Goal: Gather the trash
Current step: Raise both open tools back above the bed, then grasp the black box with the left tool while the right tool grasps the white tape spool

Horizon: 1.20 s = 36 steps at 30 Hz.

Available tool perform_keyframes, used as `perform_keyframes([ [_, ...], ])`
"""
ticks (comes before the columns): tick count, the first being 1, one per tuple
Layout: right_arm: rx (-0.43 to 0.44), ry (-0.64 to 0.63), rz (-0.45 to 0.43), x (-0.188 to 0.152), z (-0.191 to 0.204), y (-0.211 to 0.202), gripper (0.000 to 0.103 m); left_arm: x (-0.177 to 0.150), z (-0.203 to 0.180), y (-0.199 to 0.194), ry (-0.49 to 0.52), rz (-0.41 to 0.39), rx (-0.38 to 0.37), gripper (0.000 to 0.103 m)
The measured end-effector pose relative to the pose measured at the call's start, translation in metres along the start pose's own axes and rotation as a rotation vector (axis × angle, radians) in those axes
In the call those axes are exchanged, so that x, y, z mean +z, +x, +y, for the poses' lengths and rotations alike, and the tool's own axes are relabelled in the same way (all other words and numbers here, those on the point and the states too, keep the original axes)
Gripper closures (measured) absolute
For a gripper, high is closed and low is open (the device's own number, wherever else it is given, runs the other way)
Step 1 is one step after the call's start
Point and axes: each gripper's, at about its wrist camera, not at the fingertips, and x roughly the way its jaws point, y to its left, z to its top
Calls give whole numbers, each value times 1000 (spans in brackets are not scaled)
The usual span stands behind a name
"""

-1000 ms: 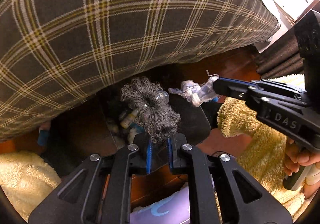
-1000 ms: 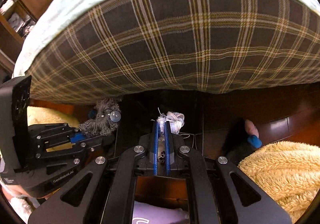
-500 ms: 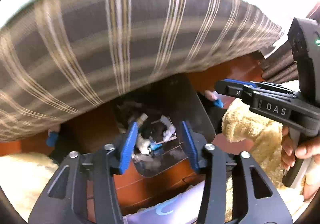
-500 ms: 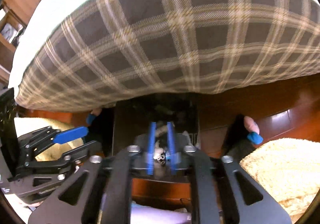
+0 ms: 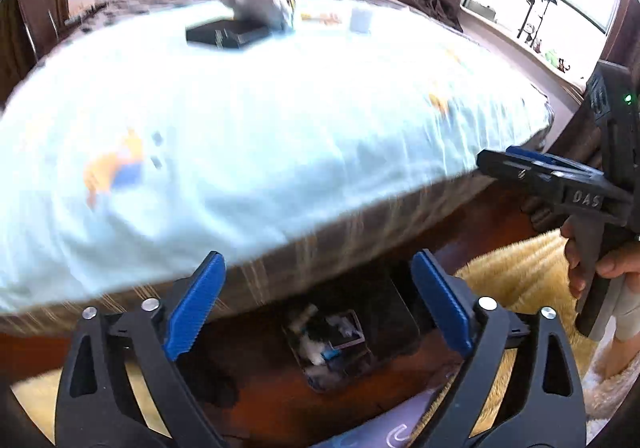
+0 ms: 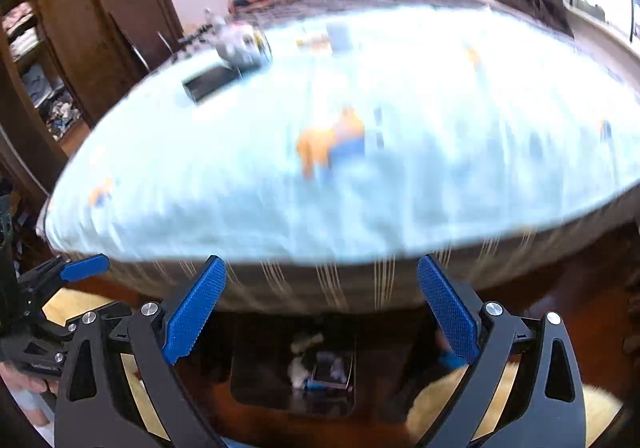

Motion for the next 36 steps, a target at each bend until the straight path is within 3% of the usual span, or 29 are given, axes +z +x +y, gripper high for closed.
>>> perform_keyframes([
  [6, -6, -12, -52, 50, -2, 1, 4, 41, 18, -4, -14, -38, 46, 10],
  [10, -7, -16, -38, 78, 1, 18, 4, 66, 32, 3, -59, -50, 34, 10],
  [15, -10, -20, -21, 102, 7, 47, 4, 101, 56, 21, -73, -59, 74, 10],
  [21, -28, 2, -23, 134, 2, 79, 4, 143, 77, 50, -32, -57, 121, 10],
  [30, -56, 15, 16, 164, -4, 129, 4, 183, 76, 102, 117, 2, 149, 10],
  [36, -98, 20, 18, 180, -8, 156, 4, 198, 88, 130, 113, 37, 156, 10],
])
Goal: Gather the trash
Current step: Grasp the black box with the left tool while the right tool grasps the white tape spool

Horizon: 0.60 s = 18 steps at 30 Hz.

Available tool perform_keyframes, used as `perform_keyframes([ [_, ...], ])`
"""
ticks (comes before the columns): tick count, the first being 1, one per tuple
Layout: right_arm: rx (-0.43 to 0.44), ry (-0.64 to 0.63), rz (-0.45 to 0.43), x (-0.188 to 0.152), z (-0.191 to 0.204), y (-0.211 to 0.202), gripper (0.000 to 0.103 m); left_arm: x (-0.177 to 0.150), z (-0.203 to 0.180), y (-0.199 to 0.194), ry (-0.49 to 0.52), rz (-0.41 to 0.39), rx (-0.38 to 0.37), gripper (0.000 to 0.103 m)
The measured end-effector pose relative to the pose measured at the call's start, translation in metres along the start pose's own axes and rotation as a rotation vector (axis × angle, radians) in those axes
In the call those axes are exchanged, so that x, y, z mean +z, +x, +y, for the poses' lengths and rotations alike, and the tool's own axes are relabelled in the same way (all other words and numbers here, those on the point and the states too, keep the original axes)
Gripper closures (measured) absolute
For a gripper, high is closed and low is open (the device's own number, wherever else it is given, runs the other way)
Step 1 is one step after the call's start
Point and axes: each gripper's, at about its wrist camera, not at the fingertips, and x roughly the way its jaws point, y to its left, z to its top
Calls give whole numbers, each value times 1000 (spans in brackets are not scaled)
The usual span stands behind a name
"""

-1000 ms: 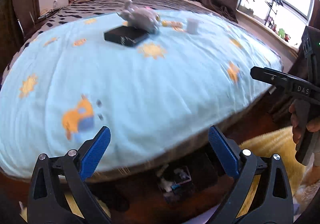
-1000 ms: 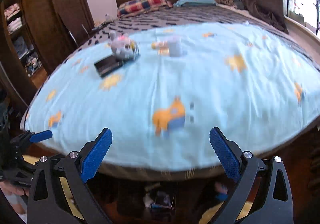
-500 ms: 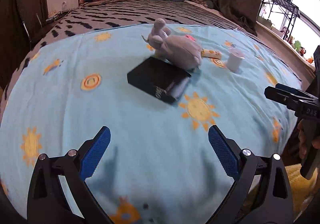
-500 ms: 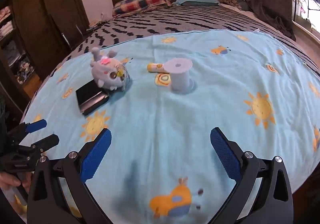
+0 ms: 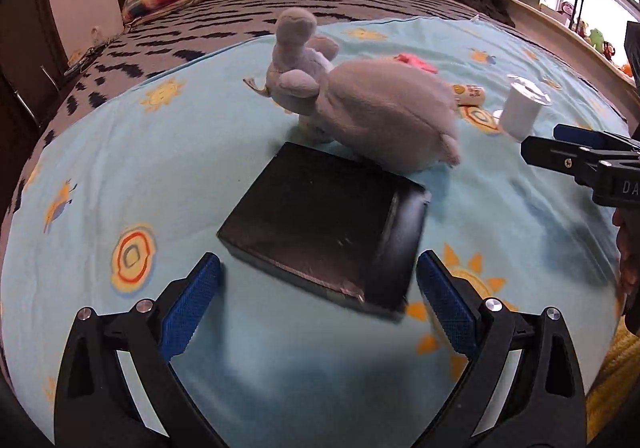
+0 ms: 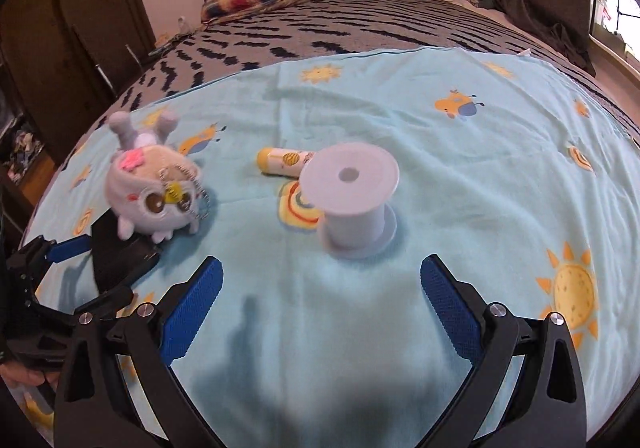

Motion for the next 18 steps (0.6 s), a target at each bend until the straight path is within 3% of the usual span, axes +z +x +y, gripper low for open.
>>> perform_keyframes([
  [3, -22, 20, -9, 10, -6, 13, 5, 8, 4, 9, -11, 11, -16, 8],
  [8, -33, 47, -20, 22, -12, 22, 18, 21, 4, 22, -10, 30, -19, 7],
  [11, -36, 42, -14, 25, -14, 27, 33, 26, 5, 26, -13, 33, -29, 7],
  [13, -35, 43, -9, 26, -15, 29, 58, 25, 6, 26, -15, 33, -33, 7],
  [15, -21, 45, -14, 25, -16, 27, 68, 25, 6, 25, -14, 29, -33, 8],
  [18, -17, 31, -26, 23, -13, 22, 68, 22, 6, 21, -20, 23, -35, 12],
])
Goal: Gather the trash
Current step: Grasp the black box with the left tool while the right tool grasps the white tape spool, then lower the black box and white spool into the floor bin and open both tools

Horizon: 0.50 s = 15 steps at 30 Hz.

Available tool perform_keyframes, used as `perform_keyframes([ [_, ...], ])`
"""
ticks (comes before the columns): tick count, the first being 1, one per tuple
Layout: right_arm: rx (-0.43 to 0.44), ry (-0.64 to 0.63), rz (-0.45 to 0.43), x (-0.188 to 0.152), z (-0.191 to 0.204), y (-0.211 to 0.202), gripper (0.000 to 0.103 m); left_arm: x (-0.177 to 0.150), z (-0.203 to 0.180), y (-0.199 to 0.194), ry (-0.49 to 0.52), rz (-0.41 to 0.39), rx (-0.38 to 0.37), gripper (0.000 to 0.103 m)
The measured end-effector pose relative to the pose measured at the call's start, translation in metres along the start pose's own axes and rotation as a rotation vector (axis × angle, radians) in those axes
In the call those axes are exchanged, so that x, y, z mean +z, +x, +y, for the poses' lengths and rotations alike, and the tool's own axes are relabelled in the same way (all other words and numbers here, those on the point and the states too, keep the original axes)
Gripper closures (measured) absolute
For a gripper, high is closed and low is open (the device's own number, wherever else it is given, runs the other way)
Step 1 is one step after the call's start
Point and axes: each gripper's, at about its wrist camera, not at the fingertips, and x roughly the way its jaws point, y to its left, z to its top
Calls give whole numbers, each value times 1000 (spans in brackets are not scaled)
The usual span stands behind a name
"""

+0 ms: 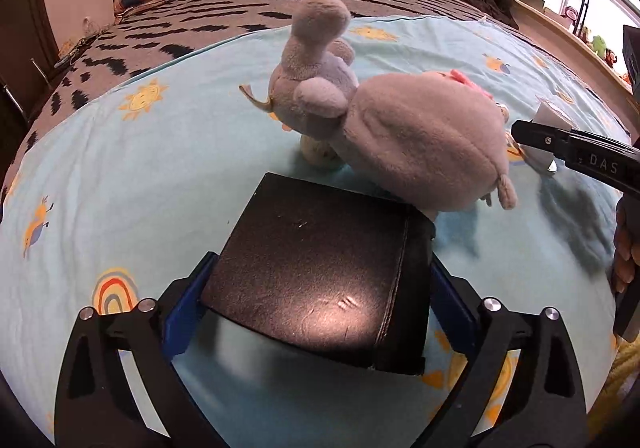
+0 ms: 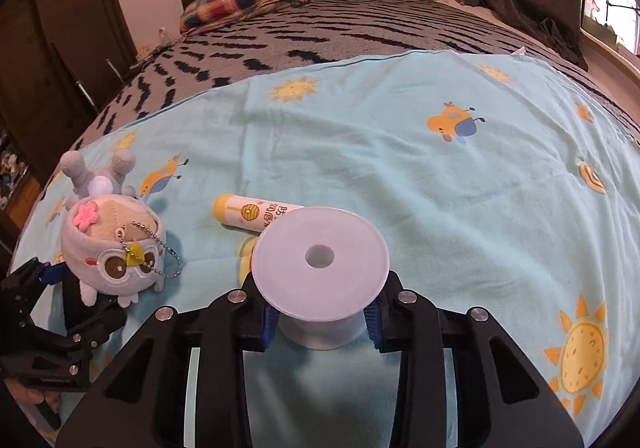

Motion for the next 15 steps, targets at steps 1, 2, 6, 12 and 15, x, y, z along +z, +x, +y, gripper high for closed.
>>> perform_keyframes([
  [1, 0, -15, -6, -2, 2, -4, 68, -1, 0, -1, -2, -1, -1, 13],
  [2, -1, -28, -9, -4, 5, -7, 68, -2, 0, -3, -4, -2, -2, 14],
  [6, 5, -77, -29, -15, 13, -25, 68, -14, -4, -17, -7, -12, -5, 14],
  [12, 39, -125, -28, -47, 24, -52, 68, -42, -18, -41, -13, -28, -7, 15],
  [15, 54, -139, -27, -64, 28, -67, 68, -59, -28, -59, -21, -40, -25, 15],
])
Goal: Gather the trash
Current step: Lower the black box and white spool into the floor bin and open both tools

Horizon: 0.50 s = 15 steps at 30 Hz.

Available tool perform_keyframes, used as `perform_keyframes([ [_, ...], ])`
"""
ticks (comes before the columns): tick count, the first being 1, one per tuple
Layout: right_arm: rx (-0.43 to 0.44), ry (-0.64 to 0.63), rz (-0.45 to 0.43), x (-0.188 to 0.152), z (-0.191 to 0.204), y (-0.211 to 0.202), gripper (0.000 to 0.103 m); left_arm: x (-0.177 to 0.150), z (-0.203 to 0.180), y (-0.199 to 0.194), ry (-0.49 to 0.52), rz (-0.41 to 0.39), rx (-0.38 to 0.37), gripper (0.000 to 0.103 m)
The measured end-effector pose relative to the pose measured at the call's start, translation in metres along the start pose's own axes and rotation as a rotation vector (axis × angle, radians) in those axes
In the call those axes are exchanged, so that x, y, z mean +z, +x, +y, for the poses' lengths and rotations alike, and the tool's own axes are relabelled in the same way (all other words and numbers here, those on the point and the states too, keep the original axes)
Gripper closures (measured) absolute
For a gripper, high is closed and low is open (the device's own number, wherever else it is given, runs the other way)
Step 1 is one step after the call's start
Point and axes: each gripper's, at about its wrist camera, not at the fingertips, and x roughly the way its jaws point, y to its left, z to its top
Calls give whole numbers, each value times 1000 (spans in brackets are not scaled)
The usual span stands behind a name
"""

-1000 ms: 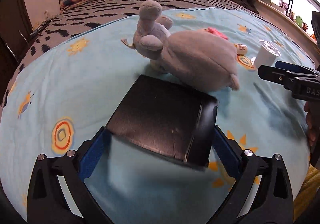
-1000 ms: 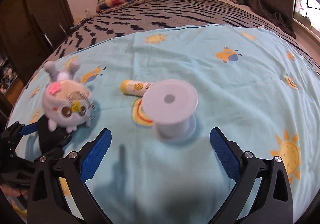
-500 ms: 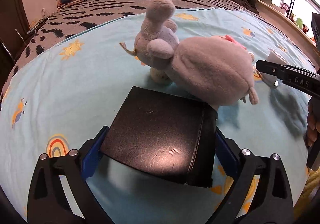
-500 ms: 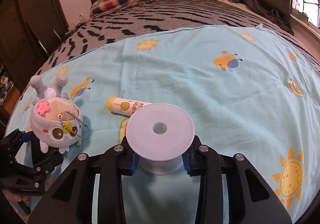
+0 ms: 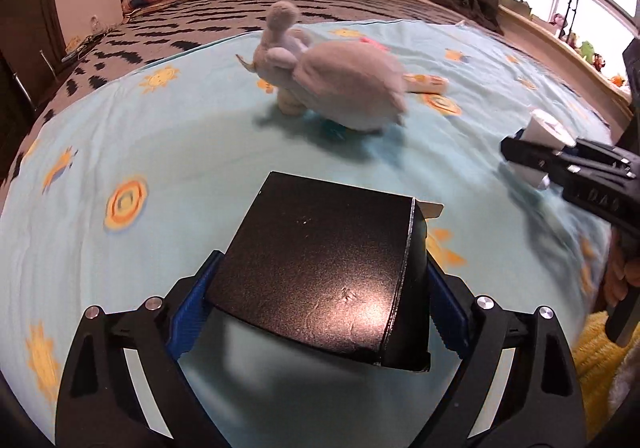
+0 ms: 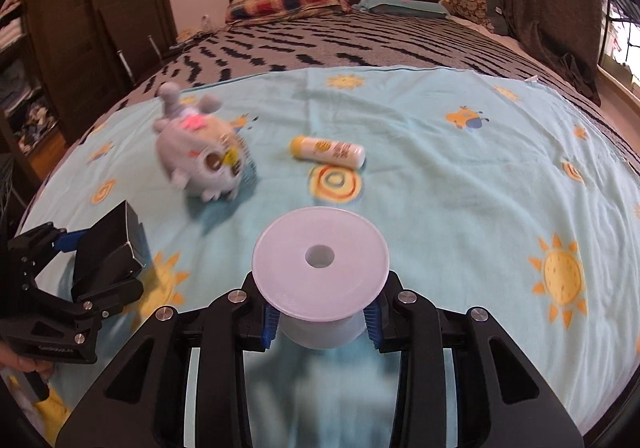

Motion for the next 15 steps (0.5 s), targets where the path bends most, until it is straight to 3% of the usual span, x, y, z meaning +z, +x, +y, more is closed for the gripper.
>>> perform_keyframes([
  [15, 51, 17, -38, -80, 5, -95, 68, -82, -72, -83, -32, -91, -118, 15],
])
